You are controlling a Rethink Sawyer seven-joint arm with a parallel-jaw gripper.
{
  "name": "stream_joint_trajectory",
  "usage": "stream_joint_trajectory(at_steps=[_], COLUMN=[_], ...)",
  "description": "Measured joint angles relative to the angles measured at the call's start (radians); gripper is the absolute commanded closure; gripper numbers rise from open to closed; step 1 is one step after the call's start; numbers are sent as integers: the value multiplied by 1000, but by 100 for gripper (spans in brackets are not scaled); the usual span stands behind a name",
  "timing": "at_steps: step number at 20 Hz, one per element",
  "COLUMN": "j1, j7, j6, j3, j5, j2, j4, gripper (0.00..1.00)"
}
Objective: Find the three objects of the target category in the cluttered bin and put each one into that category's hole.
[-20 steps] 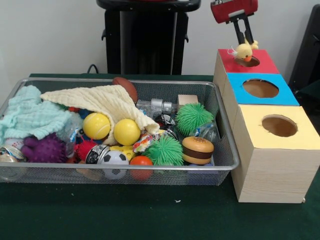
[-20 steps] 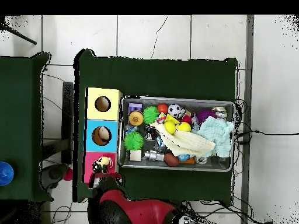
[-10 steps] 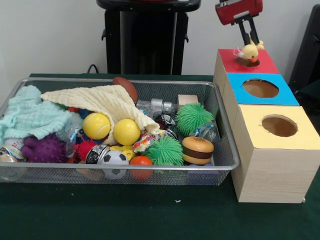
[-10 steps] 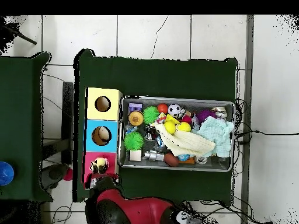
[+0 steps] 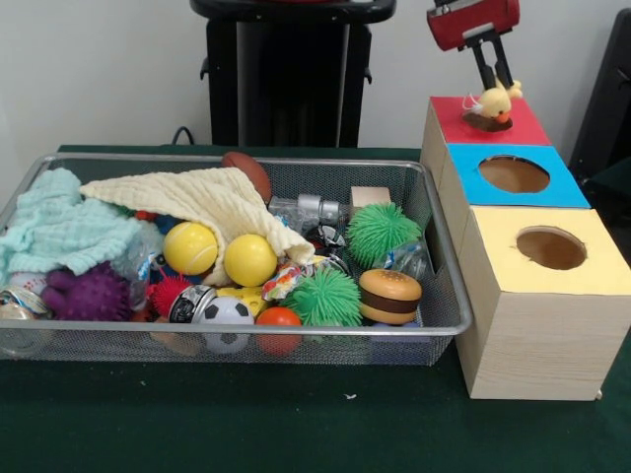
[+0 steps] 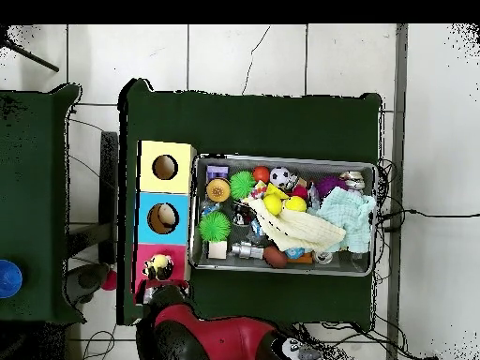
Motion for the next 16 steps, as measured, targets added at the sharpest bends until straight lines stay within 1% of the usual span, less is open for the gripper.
stream_joint_trajectory(at_steps=[16], j1=[5], j7=[0], j6=[0], j3=[-14], j5=[0], j2=[0], j4=[0], gripper=[100])
